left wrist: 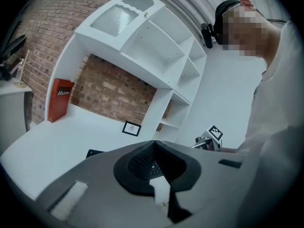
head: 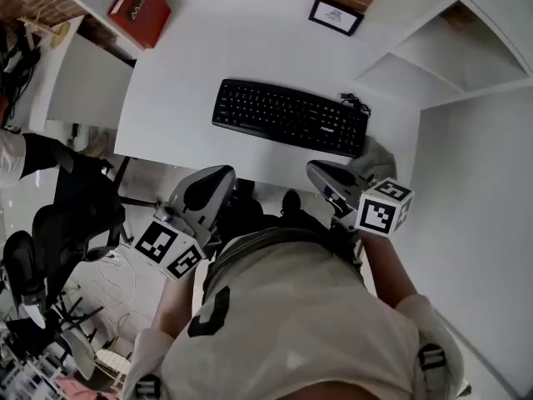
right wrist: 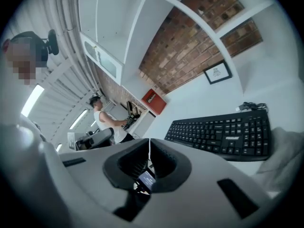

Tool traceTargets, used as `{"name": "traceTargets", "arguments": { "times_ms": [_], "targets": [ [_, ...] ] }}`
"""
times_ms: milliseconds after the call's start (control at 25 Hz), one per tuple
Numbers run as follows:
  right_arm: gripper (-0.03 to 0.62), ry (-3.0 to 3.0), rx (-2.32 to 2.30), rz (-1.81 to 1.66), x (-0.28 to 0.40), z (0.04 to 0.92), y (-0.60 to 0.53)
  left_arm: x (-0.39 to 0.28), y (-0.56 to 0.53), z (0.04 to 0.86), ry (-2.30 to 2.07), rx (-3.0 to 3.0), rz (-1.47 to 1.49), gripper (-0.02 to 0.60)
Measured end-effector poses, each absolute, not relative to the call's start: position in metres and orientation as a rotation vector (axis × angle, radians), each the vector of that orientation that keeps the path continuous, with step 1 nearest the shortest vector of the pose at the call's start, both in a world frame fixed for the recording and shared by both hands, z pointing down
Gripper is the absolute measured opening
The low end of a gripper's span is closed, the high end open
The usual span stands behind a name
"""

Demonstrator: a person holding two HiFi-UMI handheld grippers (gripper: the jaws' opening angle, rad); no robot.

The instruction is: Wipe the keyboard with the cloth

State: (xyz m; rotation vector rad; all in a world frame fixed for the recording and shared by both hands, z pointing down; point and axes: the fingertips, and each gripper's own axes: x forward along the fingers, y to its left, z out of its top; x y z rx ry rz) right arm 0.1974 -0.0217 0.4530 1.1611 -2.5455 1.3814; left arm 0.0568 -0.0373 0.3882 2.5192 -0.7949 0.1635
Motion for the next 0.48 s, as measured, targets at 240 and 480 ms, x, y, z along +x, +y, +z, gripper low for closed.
{"name": "traceTargets", "arguments": {
  "times_ms": [240,480],
  "targets": [
    [0.19,-2.015,1.521,1.181,0.32,0.529,0.014,0.066,-0.051,0.395,-0.728,2.553,0.233,0.005],
    [0.227,-1.621,1.635,1.01,0.427,0.623,0.002,0.048,-0.063,0.391,-0.85,2.591,0.402,0.005]
  ]
}}
